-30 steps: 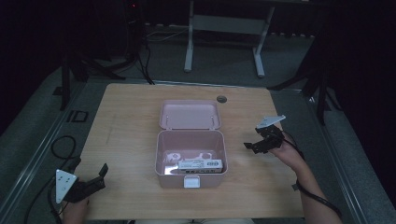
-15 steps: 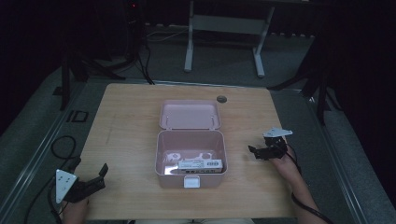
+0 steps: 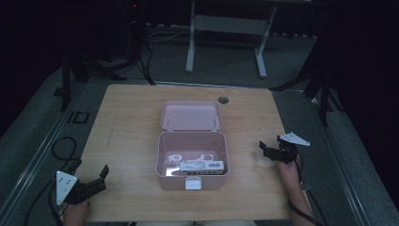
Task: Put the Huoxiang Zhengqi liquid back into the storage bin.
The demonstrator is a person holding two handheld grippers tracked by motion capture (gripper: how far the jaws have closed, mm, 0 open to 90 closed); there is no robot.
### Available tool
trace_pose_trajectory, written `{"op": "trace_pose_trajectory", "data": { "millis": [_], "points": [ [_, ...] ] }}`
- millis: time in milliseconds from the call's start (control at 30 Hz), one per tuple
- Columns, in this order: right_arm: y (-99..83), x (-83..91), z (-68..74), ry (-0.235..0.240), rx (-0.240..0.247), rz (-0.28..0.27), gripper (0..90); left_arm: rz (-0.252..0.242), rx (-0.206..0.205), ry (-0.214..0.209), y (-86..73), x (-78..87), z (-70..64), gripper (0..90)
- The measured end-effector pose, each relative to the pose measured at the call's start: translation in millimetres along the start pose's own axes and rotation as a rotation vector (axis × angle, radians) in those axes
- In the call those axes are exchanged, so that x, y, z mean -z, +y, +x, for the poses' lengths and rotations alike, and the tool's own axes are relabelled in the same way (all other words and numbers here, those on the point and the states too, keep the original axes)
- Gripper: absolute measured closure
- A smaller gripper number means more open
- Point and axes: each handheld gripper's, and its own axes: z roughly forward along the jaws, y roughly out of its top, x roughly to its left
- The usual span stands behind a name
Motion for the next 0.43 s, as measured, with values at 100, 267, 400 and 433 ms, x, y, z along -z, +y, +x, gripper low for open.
{"op": "trace_pose_trajectory", "data": {
  "millis": [100,267,400,433],
  "points": [
    [0.2,1.2,-2.4,-0.009,-0.02,-0.016,11.5,0.001,0.002,-0.001,0.0,0.0,0.2,1.1],
    [-0.1,0.3,-2.5,-0.017,-0.027,-0.003,11.5,-0.001,0.004,-0.001,0.0,0.0,0.2,1.1],
    [-0.2,0.6,-2.3,-0.017,-0.026,-0.006,11.5,0.0,0.003,-0.001,0.0,0.0,0.2,1.1],
    [-0.3,0.7,-2.5,-0.014,-0.028,-0.006,11.5,0.001,0.002,-0.001,0.0,0.0,0.2,1.1]
  ]
}}
